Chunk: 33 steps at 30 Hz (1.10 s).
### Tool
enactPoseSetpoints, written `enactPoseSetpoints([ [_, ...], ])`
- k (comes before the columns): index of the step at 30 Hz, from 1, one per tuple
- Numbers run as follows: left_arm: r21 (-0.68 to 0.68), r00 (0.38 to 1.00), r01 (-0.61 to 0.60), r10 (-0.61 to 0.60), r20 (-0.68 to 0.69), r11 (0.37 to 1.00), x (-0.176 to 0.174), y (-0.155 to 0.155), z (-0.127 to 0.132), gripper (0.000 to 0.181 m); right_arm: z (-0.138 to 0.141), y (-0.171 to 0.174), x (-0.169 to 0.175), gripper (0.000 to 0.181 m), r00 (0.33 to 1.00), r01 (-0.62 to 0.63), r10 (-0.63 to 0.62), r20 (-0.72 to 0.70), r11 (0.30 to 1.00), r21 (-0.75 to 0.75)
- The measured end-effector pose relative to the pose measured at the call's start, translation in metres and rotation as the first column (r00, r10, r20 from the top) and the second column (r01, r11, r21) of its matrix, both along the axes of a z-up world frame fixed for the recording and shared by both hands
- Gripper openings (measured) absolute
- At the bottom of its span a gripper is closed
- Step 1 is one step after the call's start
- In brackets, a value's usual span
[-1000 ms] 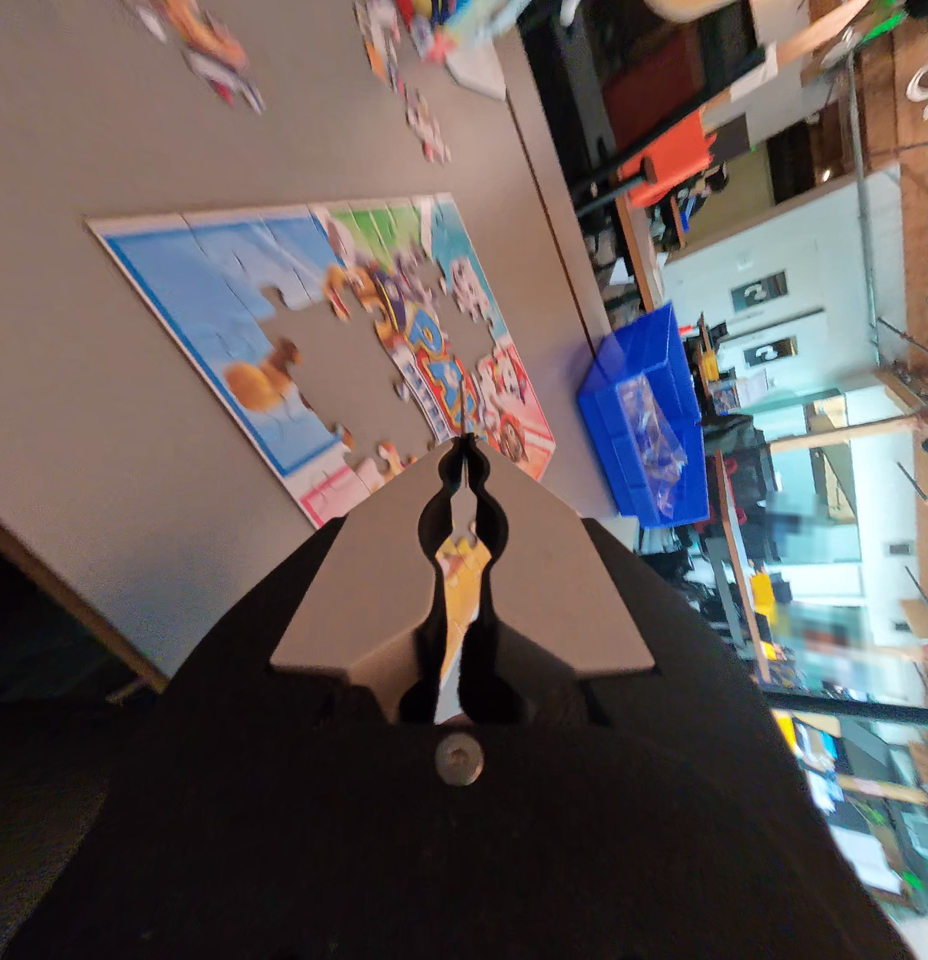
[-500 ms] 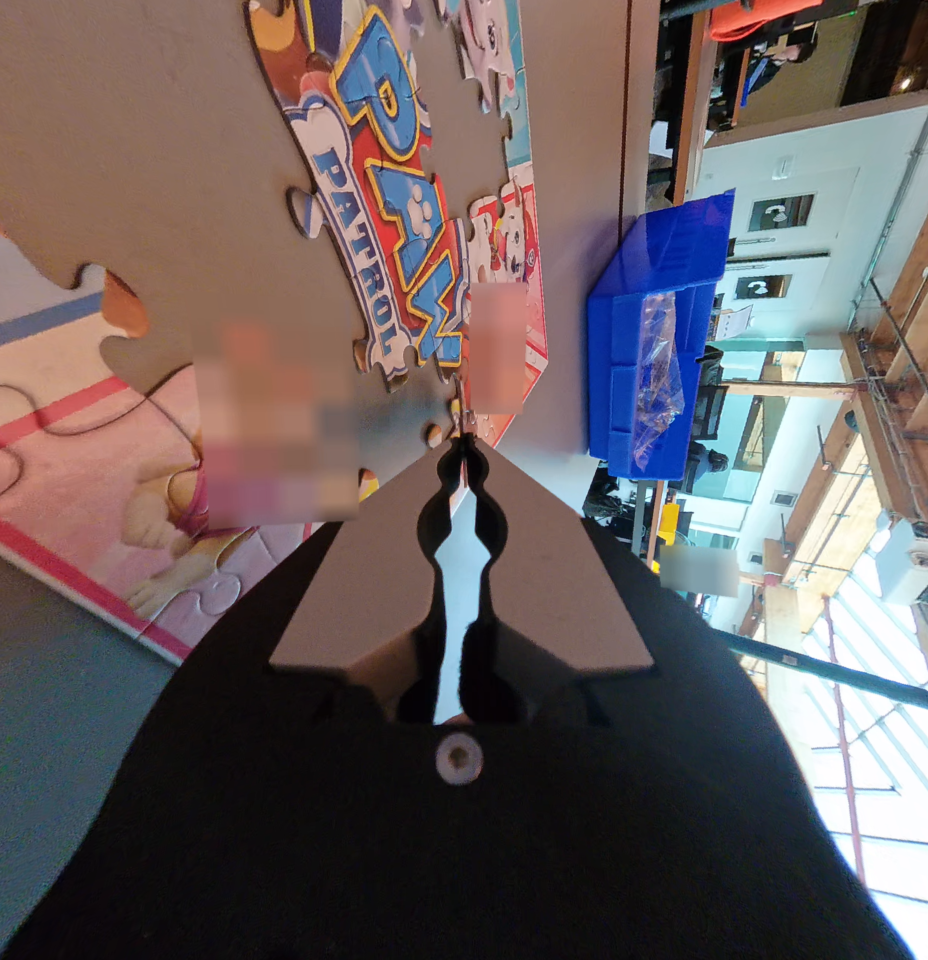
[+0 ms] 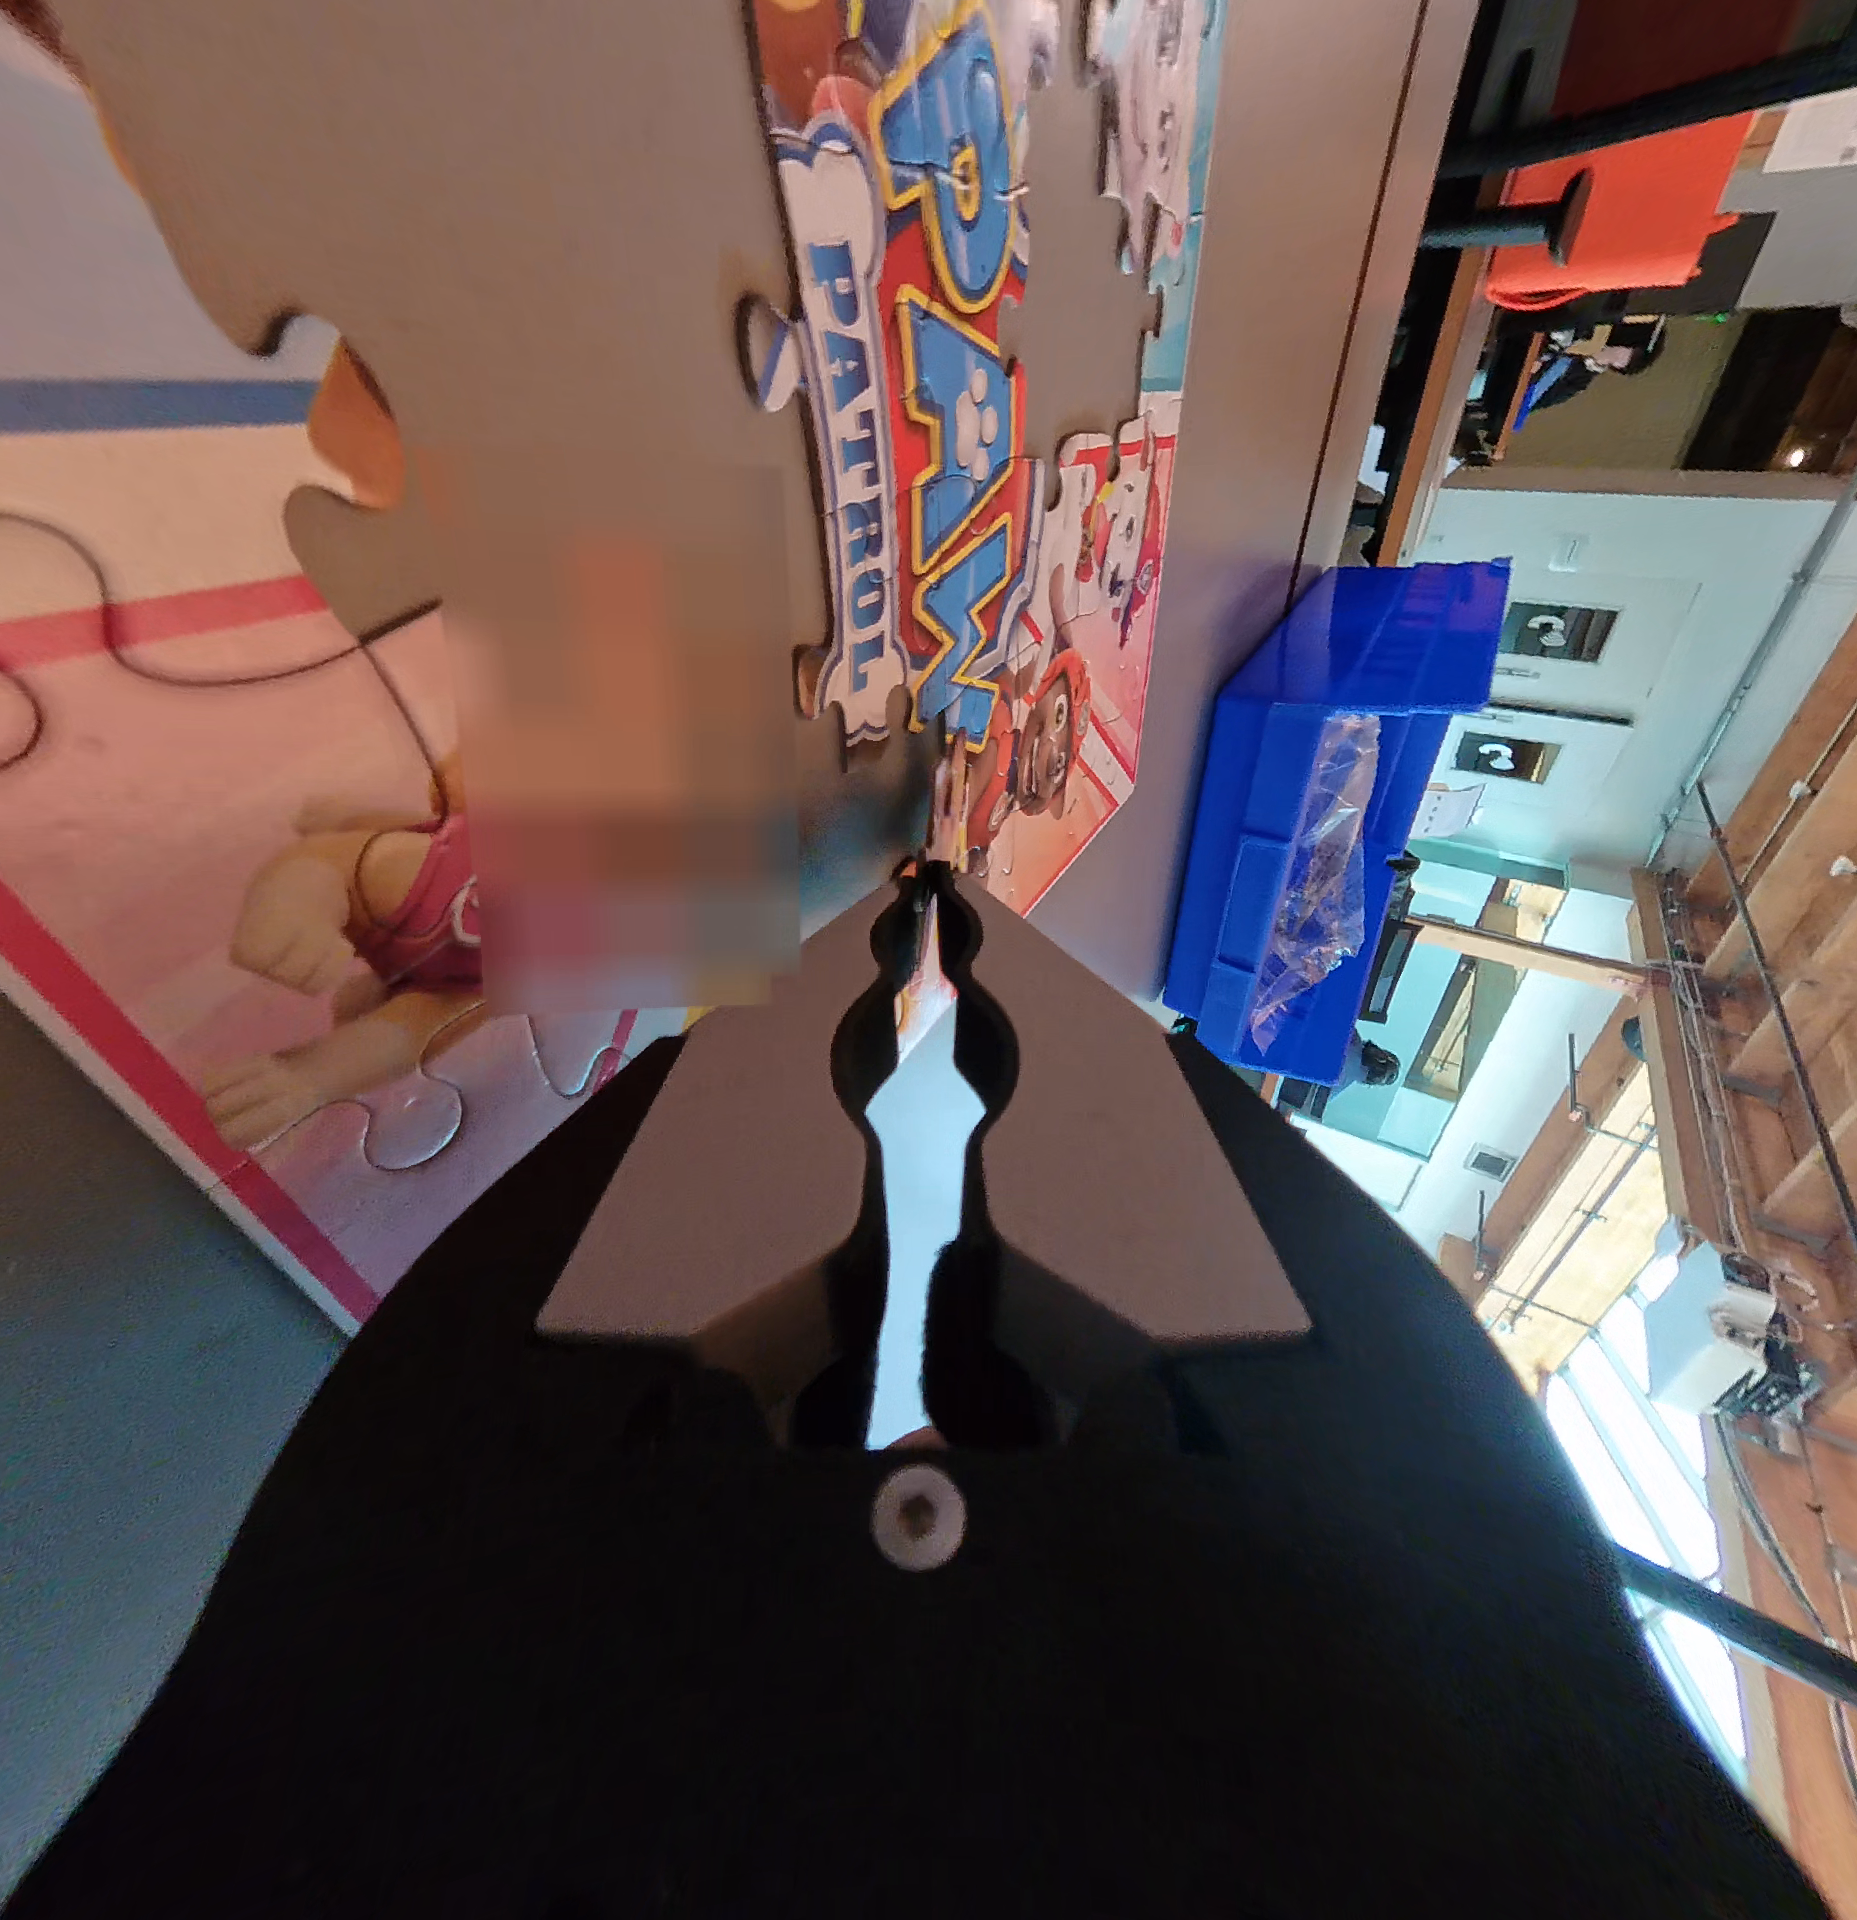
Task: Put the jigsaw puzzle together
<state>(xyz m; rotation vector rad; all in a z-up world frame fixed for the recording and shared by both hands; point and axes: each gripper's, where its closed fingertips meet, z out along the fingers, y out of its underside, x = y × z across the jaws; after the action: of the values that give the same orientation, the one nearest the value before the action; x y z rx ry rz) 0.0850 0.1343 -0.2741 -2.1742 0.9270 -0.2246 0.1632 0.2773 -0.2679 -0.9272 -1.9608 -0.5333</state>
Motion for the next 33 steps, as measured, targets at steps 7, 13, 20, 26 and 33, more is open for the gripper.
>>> enactPoseSetpoints([
  [7,-0.003,1.000,0.001,-0.001,0.006,1.000,0.001,0.000,0.000,0.025,-0.005,0.001,0.004,0.007,0.998,0.025,-0.021,0.064,0.998,-0.062],
  [13,-0.003,1.000,0.002,-0.002,0.005,1.000,0.001,0.000,0.000,0.025,-0.002,-0.003,0.004,0.014,0.995,0.024,-0.012,0.098,0.992,-0.124],
  [20,-0.004,1.000,0.003,-0.003,0.006,1.000,0.001,0.000,0.000,0.024,-0.005,0.002,0.004,0.007,0.993,0.022,-0.009,0.115,0.993,-0.112],
  [26,-0.006,1.000,0.004,-0.004,0.008,1.000,0.002,0.000,-0.001,0.024,-0.002,0.000,0.003,0.004,0.993,-0.012,0.023,0.119,0.996,-0.092],
  [33,-0.010,1.000,0.003,-0.003,0.013,1.000,0.001,0.000,-0.001,0.024,0.026,-0.053,-0.023,0.000,0.993,-0.118,0.120,0.015,0.986,-0.119],
])
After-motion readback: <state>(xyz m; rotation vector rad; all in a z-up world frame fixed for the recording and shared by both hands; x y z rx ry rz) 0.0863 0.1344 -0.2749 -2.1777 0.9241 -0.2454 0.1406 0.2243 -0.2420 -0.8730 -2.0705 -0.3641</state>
